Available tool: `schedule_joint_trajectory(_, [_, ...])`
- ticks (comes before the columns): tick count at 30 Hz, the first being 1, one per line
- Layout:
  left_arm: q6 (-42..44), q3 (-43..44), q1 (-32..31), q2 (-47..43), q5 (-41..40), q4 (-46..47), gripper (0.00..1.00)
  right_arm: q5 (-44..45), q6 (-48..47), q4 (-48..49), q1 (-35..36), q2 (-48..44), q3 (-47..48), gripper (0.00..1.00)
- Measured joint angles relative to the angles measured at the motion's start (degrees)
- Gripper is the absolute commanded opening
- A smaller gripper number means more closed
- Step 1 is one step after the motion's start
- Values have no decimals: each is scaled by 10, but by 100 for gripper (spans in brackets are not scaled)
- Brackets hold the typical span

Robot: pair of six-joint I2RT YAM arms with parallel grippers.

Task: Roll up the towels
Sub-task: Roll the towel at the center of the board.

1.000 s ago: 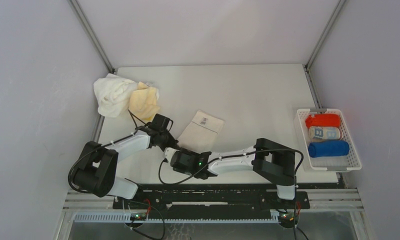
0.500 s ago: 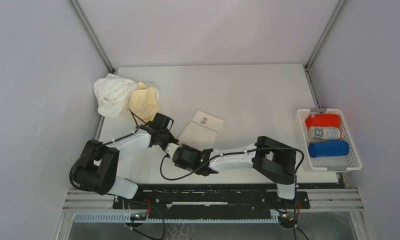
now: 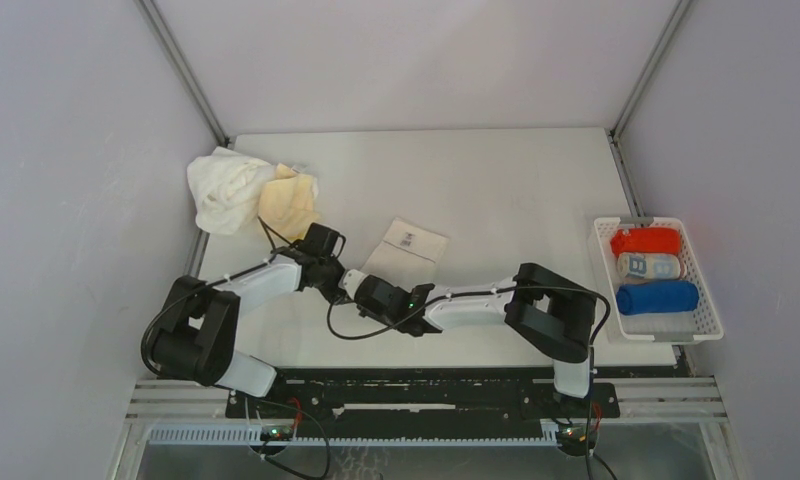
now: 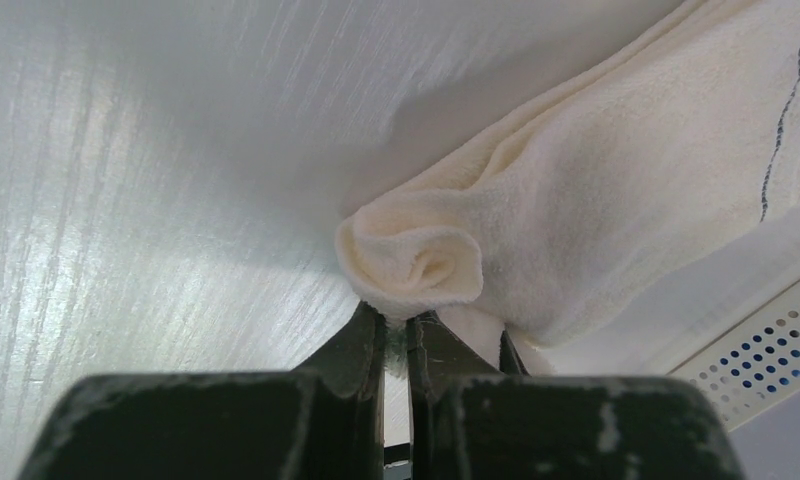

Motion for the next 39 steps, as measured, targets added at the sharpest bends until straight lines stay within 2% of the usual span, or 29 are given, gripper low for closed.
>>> schedule_joint_trajectory(4, [0,5,4,1,2,-3,24,-55,-3,3,-22,-6,-4,10])
schedule_joint_trajectory(8, [0,7,13,-1,4,-1,47,-163,-2,2,-69,-20,-8,7])
schedule_joint_trajectory(11, [-4,-1,33,-17,13,28,63,-280,3,0,-123,-23,-9,6])
schedule_joint_trajectory(14, [-10,-32,57,-66,15,73,75,-404,20,-5,-185,-21,-13,6])
schedule_joint_trajectory(17, [-10,-61,66,-120,15,109,82,-527,57,7,-244,-8,-23,6])
schedule_joint_trajectory(22, [-12,-121,66,-189,23,189,84,-706,174,90,-318,40,-54,6])
schedule_joint_trajectory(27, [-26,-169,41,-208,29,242,83,-809,317,209,-351,98,-76,7])
schedule_joint_trajectory(31, [-49,-199,16,-206,30,284,83,-846,388,256,-361,126,-80,7])
schedule_joint_trajectory(35, [-72,-208,1,-187,27,324,81,-855,416,267,-362,136,-79,7])
schedule_joint_trajectory(39, [-86,-207,-11,-142,27,354,70,-858,437,275,-362,142,-79,7])
